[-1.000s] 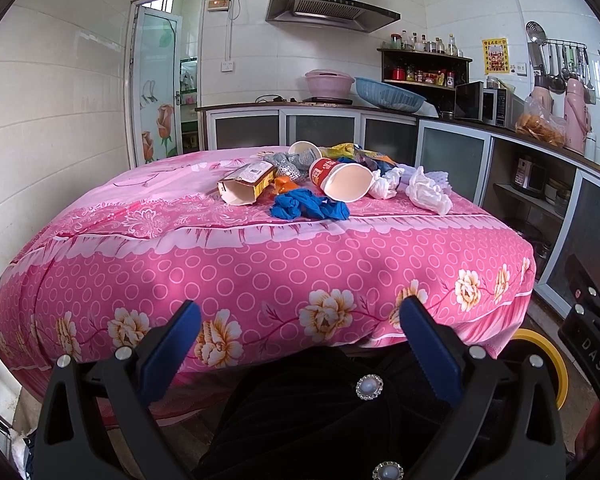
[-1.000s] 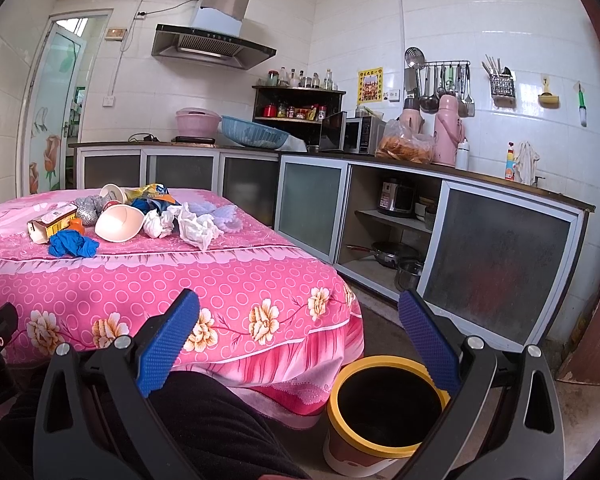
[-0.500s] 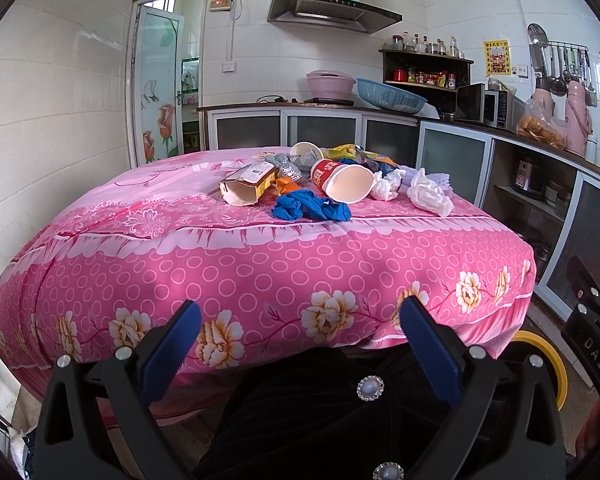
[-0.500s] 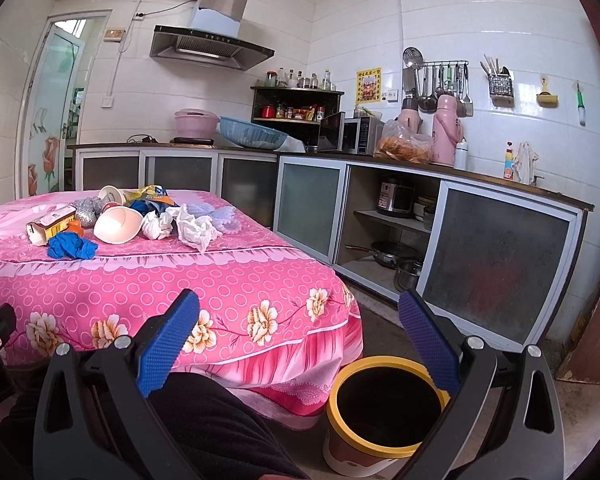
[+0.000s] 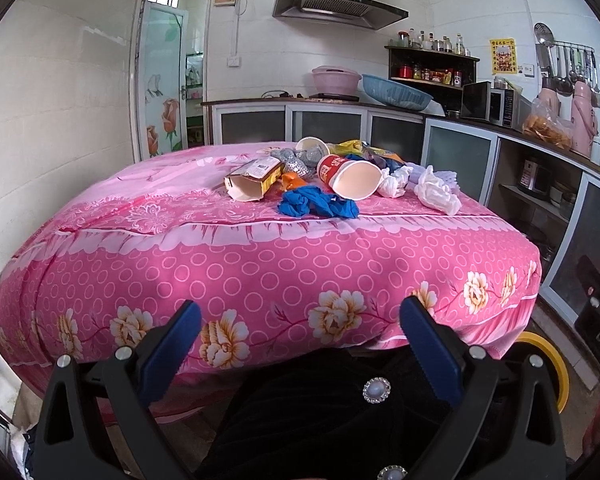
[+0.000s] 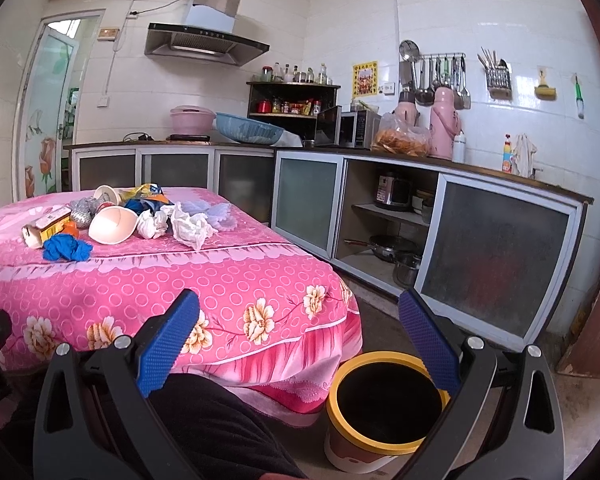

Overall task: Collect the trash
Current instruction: 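Grasp the red-and-white snack box with the left tool while the right tool grasps white tissue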

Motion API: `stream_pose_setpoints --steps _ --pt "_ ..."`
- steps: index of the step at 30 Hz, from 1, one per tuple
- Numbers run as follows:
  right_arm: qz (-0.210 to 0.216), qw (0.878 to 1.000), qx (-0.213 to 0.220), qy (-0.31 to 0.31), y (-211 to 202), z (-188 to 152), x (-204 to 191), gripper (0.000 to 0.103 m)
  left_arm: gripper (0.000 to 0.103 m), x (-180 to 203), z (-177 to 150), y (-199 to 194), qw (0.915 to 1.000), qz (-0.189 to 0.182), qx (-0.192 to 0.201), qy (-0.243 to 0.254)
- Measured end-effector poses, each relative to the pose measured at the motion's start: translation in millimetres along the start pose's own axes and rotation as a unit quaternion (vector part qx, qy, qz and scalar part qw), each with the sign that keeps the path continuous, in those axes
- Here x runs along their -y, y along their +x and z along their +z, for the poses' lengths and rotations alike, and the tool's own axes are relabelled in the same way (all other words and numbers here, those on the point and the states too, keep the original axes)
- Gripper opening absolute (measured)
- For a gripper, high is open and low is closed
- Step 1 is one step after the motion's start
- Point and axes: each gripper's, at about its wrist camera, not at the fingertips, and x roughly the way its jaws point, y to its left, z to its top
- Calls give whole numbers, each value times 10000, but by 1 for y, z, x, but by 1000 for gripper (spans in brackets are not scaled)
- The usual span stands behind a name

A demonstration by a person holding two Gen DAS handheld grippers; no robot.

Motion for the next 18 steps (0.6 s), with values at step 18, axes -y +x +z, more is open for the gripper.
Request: stream_pose_setpoints --steps 18 --pt "1757 9686 -1372 -1106 170 94 -57 95 96 -71 136 105 9939 -185 -714 818"
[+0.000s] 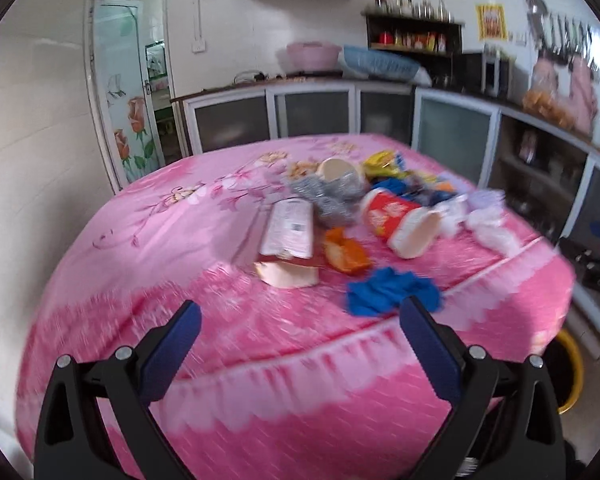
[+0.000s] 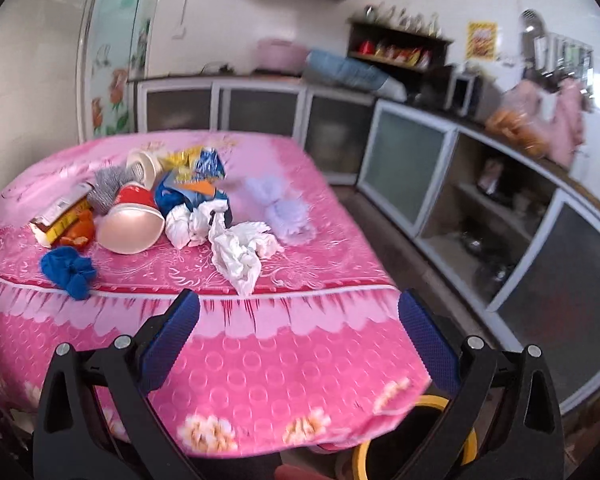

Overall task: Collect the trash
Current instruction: 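Grasp the red-and-white snack box with the left tool while the right tool grasps white tissue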

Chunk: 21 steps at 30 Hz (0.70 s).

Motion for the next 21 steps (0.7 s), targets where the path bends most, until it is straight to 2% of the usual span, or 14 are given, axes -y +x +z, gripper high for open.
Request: stream_pose_setpoints --steps 4,7,10,14,21 --pt "72 9988 -259 -420 34 13 -17 95 96 -10 14 44 9977 297 -526 313" --pt "222 9965 -485 -640 56 25 -28 95 96 -22 28 72 9959 -148 -893 30" --pt "225 9949 -600 -783 75 33 -38 95 96 -27 35 91 9937 -345 -1052 -182" --pt "274 9928 -788 -865 95 38 -44 95 96 -29 40 115 9932 -57 -1164 3" --pt "406 9919 -1000 -672 113 41 -41 95 96 -41 35 129 9873 -251 -1571 -15"
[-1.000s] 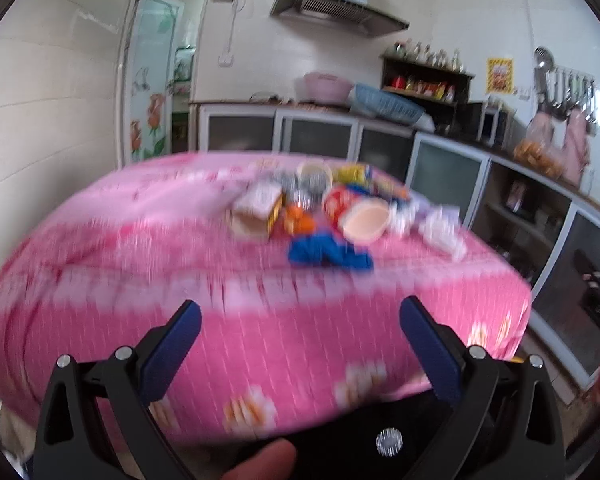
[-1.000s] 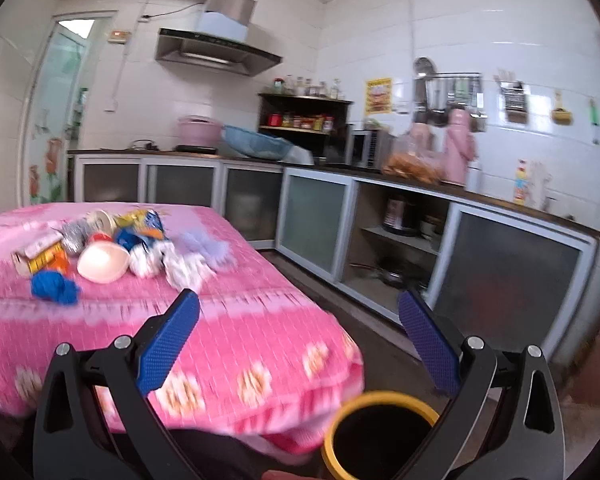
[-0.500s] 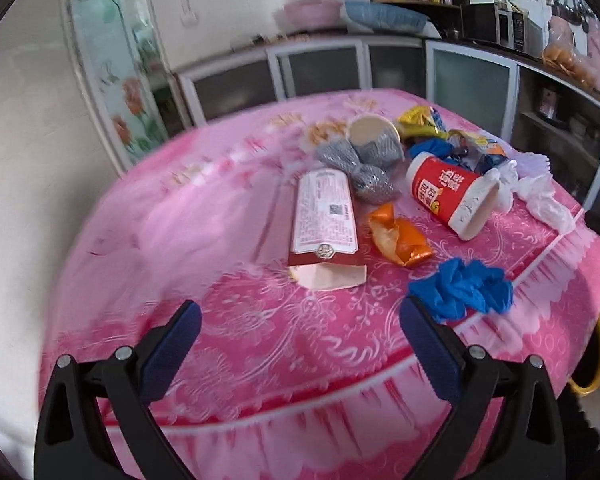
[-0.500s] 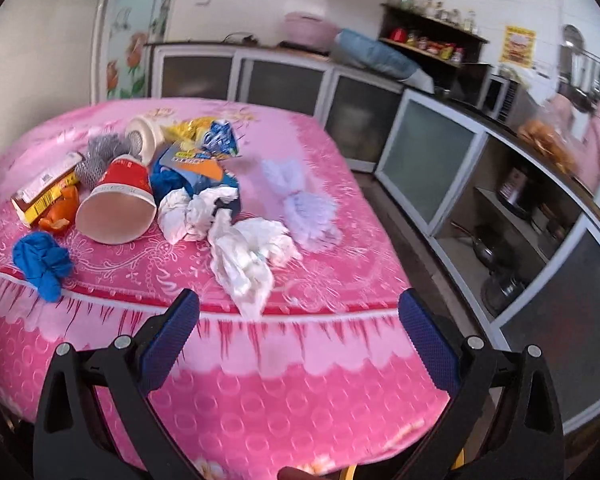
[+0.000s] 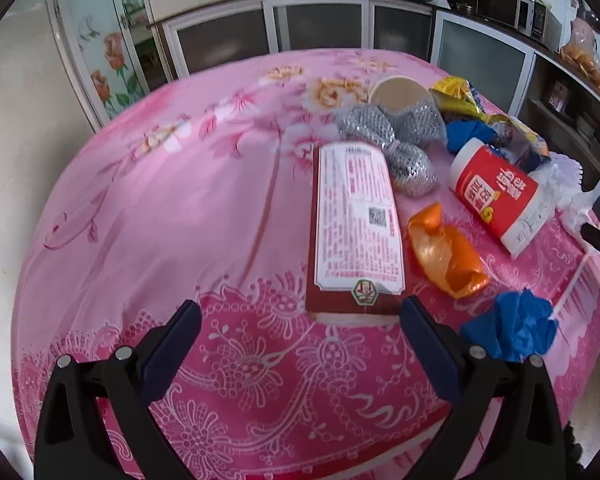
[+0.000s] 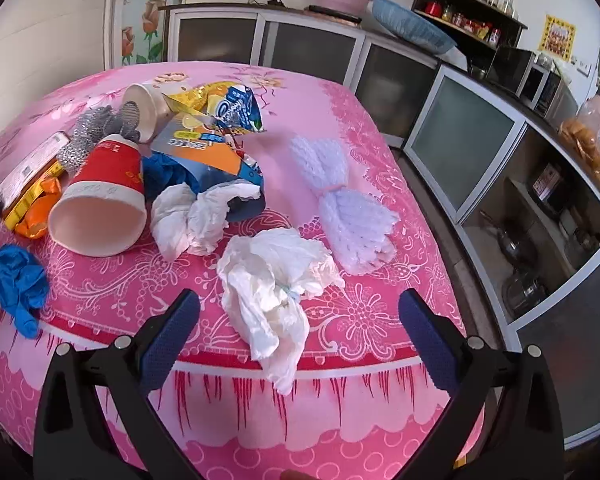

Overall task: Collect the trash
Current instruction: 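Grasp the red-and-white snack box with the left tool while the right tool grasps white tissue, then carry the snack box and tissue with both tools over the yellow-rimmed bin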

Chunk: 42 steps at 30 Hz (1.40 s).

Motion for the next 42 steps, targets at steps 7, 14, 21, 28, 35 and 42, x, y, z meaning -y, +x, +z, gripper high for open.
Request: stream_pose_setpoints --steps 7,14,21,28,35,42 --pt "239 9996 -105 110 6 1 1 95 96 -12 -3 -4 9995 211 -113 199" --pt "329 9992 -206 128 18 4 -2 95 96 -14 17 34 9993 52 -354 70" --pt "527 9976 -334 311 24 7 2 95 96 -6 35 48 9995 -181 -262 9" --pt "480 9970 -535 288 32 3 4 69 67 6 50 56 9991 -362 -176 103" --pt "629 9955 -482 522 27 1 9 26 5 5 57 58 9992 -363 -131 96" --pt "873 9941 -148 628 -3 -4 15 26 1 -1 50 25 9988 -467 104 61"
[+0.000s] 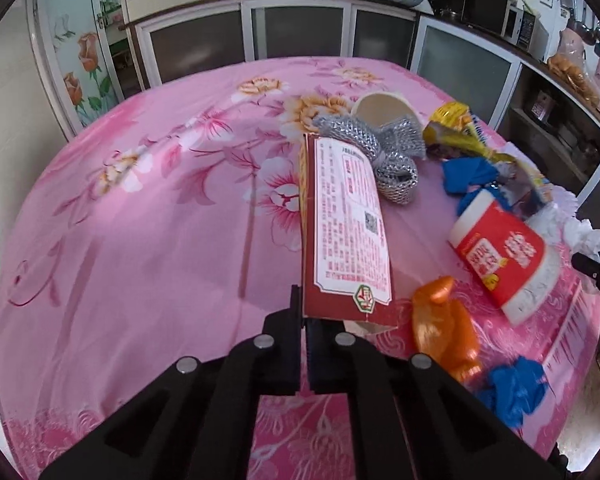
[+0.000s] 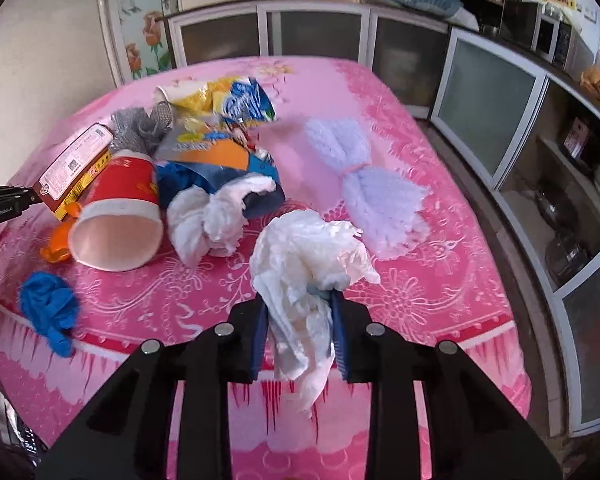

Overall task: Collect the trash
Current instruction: 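Carry the snack box and tissue with both tools over the yellow-rimmed bin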

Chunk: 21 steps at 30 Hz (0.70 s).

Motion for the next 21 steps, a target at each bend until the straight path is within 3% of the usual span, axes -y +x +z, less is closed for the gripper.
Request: stream_pose_setpoints --steps 13,16,21 --pt "219 9989 349 215 -67 -26 6 26 1 15 -32 -84 9978 -278 603 -44" --pt "138 9983 471 307 -89 -37 15 26 1 36 -40 -101 9962 -413 749 150" --pt "-94 9962 631 593 -121 -59 42 26 1 86 -45 -116 9903 -989 848 488"
